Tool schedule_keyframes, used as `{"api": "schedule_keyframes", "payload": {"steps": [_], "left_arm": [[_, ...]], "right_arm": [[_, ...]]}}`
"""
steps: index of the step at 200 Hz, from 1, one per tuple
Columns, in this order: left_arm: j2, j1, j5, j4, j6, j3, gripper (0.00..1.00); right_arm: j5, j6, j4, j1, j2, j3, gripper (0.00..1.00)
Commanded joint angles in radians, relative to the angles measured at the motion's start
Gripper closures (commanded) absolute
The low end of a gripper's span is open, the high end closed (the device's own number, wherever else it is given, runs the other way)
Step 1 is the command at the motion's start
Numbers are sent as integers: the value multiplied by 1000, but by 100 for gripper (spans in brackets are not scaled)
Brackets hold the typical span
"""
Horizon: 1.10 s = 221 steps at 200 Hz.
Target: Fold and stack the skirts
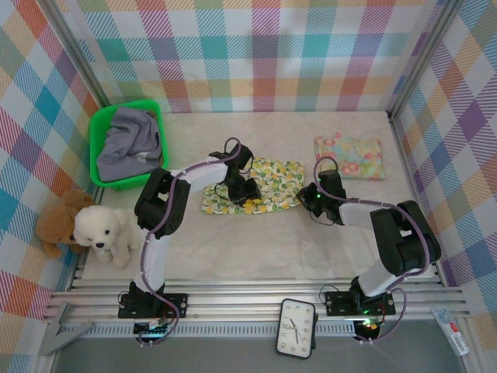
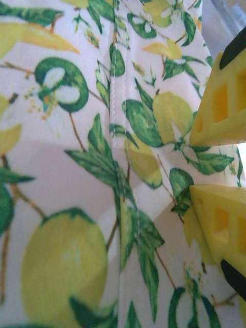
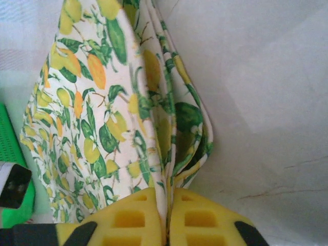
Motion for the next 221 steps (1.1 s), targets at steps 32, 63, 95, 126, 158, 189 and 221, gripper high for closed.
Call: {"api": "schedule_keyframes", "payload": {"steps": [32, 63, 95, 126, 158, 189, 221], "left_arm": [[-149, 137, -78, -99, 70, 28, 59], [-158, 268, -144, -112, 110, -30, 61], [-115, 345, -151, -83, 124, -72, 62], [-70, 351, -142, -41, 132, -104, 66], [-16, 351, -128, -2, 141, -139, 76], [-8, 352, -105, 17, 142, -150, 82], [-9, 361, -85, 20, 143, -148, 83]], "right_arm": [[58, -379, -136, 4, -29, 84, 100], [55, -478, -216, 4, 7, 158, 100], [41, -516, -250, 4, 39, 207, 100], [17, -555, -257, 4, 64, 237, 100], [-51, -659, -292, 16, 85, 330, 100], [-71, -833, -405, 110, 139, 525, 100], [-66, -1018, -601, 280, 289, 796, 100]]}}
